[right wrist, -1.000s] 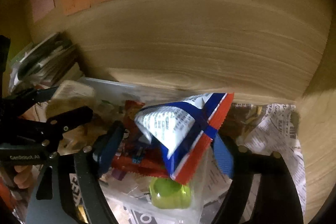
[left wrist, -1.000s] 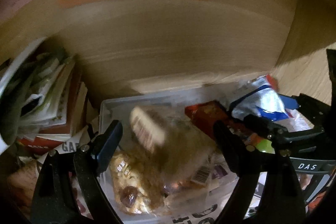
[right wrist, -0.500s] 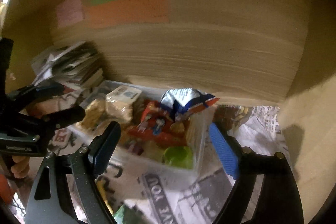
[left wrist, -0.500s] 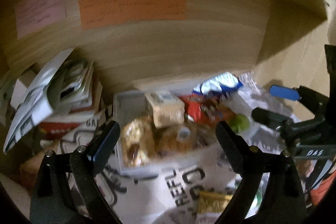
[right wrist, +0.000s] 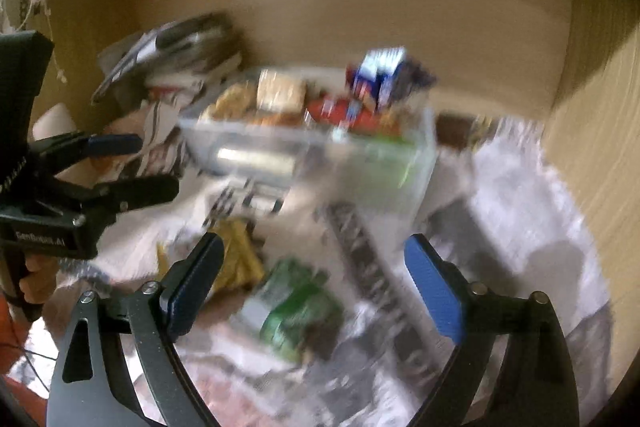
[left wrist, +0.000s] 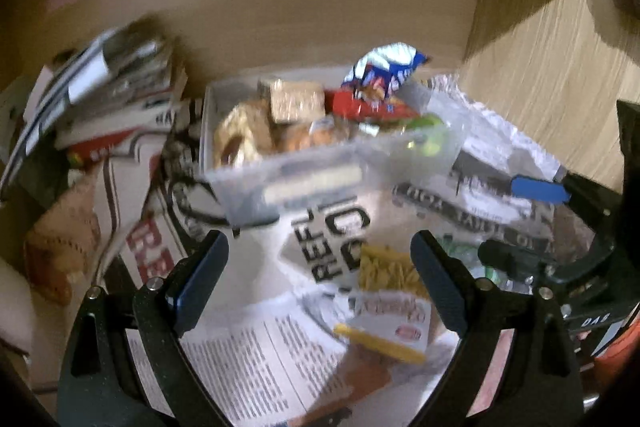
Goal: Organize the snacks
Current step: 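Grasp the yellow chip bag with the left gripper while the right grasps the green bag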
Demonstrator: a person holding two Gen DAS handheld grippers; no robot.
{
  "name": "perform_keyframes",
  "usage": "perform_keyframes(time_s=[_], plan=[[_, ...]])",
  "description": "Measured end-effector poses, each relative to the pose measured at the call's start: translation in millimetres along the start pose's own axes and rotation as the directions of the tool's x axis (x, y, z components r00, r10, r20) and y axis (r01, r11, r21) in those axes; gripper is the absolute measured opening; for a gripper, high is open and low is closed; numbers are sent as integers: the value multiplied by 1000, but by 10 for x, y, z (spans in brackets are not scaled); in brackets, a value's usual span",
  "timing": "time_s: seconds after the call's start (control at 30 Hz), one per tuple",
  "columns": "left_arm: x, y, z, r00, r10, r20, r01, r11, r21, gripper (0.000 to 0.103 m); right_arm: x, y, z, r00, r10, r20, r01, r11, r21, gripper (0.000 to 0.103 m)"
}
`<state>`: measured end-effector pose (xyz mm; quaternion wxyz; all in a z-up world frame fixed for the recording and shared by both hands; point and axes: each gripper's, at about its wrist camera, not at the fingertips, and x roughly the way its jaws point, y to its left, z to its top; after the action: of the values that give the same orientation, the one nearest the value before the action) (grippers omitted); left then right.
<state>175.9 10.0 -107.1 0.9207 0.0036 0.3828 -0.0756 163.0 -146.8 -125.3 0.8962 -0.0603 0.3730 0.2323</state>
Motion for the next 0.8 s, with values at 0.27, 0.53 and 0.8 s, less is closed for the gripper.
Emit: perform_keyframes(time_s=[0.27, 0.53, 0.8], plan=[[59, -59, -240, 999, -20, -39, 19, 1000, -14, 93, 269, -101, -186, 991, 52, -120, -43, 996, 72, 74], [275, -263, -323, 992, -66, -107, 67, 998, 10, 93, 168, -185, -290, 993, 47, -106, -38, 996, 79, 44], [490, -361, -399, 981, -111, -160, 110, 994, -12, 71, 86, -251, -266, 997, 44, -68, -37, 995, 98, 44]])
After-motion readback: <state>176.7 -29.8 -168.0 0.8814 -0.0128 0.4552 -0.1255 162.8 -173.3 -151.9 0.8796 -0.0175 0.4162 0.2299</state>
